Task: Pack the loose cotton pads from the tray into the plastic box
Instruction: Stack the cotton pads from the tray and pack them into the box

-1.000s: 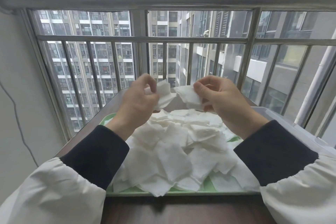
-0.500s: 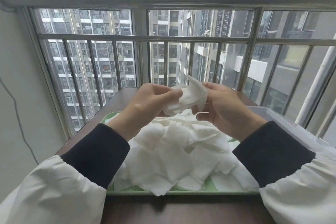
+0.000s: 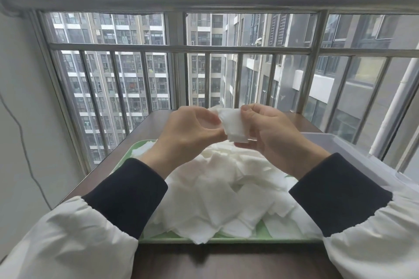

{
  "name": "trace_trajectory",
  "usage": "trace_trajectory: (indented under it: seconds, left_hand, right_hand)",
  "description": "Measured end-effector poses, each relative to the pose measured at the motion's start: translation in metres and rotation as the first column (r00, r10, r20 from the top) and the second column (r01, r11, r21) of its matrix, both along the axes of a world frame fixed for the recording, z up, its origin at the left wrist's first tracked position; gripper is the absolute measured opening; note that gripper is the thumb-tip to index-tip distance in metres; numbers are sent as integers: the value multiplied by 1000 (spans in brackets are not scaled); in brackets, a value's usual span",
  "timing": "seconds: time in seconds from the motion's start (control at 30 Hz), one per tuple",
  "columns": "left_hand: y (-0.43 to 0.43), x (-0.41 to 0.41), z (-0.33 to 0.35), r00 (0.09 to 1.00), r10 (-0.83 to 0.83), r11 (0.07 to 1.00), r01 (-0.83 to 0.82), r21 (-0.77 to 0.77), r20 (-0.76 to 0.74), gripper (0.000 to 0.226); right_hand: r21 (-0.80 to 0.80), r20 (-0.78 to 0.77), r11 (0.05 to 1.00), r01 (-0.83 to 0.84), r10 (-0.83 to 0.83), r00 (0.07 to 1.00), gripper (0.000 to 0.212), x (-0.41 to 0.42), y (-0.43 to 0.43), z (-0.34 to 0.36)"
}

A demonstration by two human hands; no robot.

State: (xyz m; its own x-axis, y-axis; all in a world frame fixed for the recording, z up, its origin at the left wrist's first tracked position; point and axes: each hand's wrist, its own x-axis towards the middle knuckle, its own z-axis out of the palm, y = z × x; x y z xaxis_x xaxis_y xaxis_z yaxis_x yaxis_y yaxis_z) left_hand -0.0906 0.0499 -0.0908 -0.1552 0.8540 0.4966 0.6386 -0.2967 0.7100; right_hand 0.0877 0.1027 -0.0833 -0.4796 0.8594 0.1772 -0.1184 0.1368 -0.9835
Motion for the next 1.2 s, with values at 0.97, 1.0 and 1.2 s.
trace_trajectory:
  seconds: [0.97,1.0,1.2]
  left_hand:
    - [-2,18,1,877,-282,953,304,6,389,9]
    - [-2,17,4,892,-264,961,276,22,366,13]
    - [-18,15,31,898,-317,939,341,-29,305,43]
  right_hand:
    - [566,75,705,427,-561,825,43,2,6,-4]
    - [572,107,714,404,-554,826,45,3,5,0]
    - [355,342,933,-49,-81,936,59,19,-9,46]
